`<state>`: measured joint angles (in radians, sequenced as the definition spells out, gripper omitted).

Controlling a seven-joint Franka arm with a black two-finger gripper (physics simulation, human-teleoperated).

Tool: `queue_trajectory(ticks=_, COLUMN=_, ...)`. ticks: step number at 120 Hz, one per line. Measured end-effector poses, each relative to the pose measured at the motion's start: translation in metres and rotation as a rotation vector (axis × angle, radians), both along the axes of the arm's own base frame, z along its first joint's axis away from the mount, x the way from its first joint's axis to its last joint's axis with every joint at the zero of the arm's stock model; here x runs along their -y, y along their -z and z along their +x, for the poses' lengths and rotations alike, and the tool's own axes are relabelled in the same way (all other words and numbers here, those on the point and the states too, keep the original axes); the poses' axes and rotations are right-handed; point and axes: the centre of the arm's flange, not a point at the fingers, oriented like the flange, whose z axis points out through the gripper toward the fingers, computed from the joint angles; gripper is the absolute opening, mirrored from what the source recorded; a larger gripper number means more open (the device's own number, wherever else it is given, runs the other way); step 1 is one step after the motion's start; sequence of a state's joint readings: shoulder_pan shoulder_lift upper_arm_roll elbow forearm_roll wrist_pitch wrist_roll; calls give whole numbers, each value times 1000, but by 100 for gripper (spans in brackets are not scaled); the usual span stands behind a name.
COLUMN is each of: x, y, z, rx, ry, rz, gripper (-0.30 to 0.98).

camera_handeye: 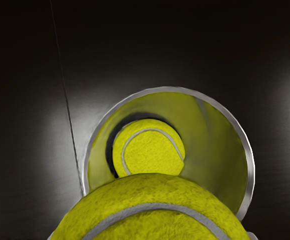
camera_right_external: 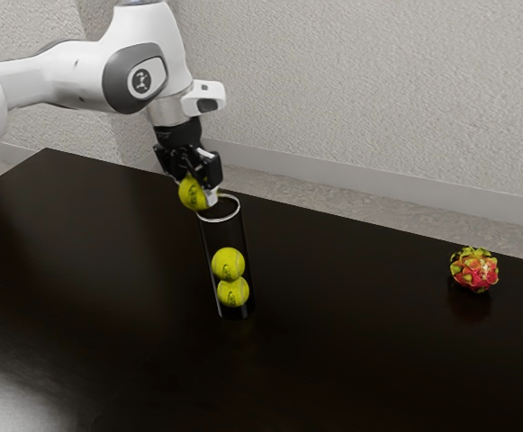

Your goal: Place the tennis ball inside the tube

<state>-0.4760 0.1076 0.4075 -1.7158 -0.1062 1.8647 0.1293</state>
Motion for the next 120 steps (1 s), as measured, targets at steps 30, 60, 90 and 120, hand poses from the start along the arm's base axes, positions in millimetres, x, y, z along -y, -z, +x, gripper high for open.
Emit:
queue_trajectory(ticks=30, x=12, y=-2, z=19, rx=19, ry=-7, rz=25, gripper=27)
queue_trajectory(ticks=60, x=19, y=7, z=29, rx=13, ry=-14, rz=38, gripper=27)
queue_trajectory(ticks=90, x=20, y=7, z=29, rx=11, ry=-19, rz=30, gripper=50)
queue_trajectory(ticks=120, x=-10, y=-55, z=9, rx=33, ry=-48, rz=28, gripper=62)
